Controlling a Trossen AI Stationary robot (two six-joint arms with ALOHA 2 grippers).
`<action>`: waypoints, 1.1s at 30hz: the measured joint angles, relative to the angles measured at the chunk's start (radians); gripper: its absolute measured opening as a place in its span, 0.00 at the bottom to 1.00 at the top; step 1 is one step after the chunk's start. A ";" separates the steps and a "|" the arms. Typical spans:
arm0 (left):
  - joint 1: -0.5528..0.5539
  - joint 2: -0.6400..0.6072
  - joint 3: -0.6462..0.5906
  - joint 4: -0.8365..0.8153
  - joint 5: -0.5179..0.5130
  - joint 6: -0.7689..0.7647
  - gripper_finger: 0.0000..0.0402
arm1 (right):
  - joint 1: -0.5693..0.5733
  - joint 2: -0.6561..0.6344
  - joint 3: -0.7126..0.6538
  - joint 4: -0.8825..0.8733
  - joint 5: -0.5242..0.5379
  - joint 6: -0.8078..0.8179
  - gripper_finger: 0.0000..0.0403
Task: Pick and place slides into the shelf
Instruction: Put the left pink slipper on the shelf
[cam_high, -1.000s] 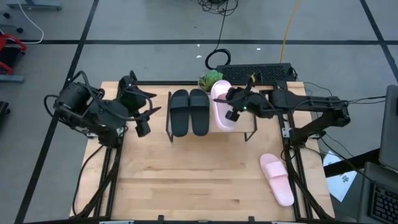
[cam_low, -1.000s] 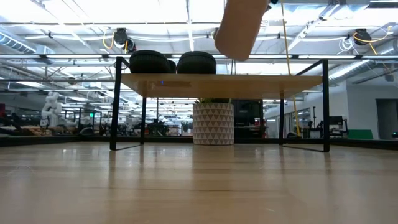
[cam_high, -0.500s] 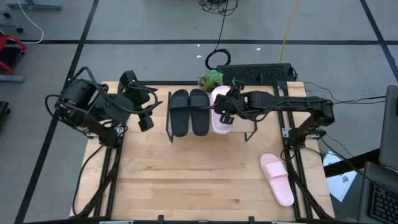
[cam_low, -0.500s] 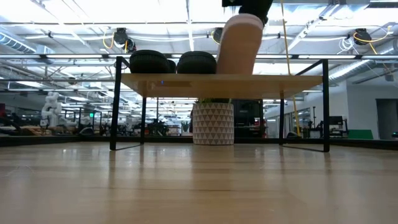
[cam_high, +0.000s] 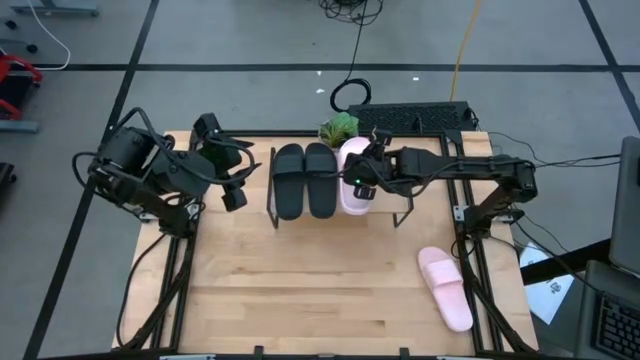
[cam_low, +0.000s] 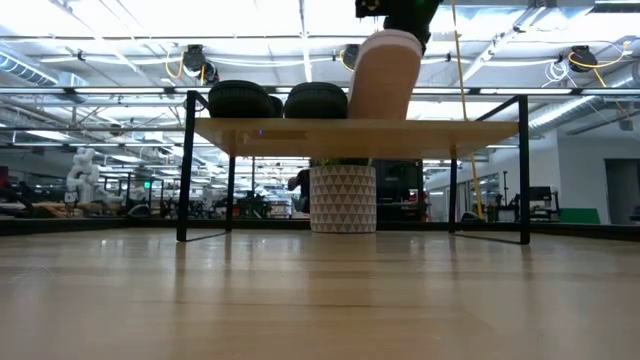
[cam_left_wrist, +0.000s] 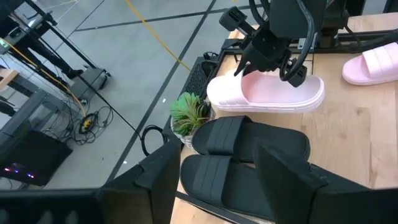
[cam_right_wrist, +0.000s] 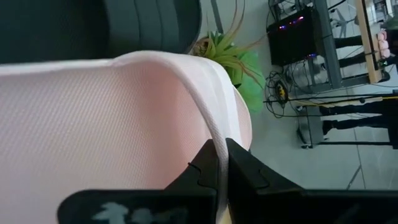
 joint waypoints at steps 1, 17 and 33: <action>0.000 0.000 0.000 0.000 0.000 0.000 0.51 | 0.000 0.001 -0.003 0.003 0.000 -0.003 0.00; 0.000 0.000 0.000 0.000 0.000 0.020 0.51 | 0.000 0.001 -0.077 0.083 -0.001 -0.016 0.00; 0.000 0.000 0.000 0.000 -0.001 0.026 0.51 | 0.000 0.010 -0.077 0.131 -0.044 -0.012 0.00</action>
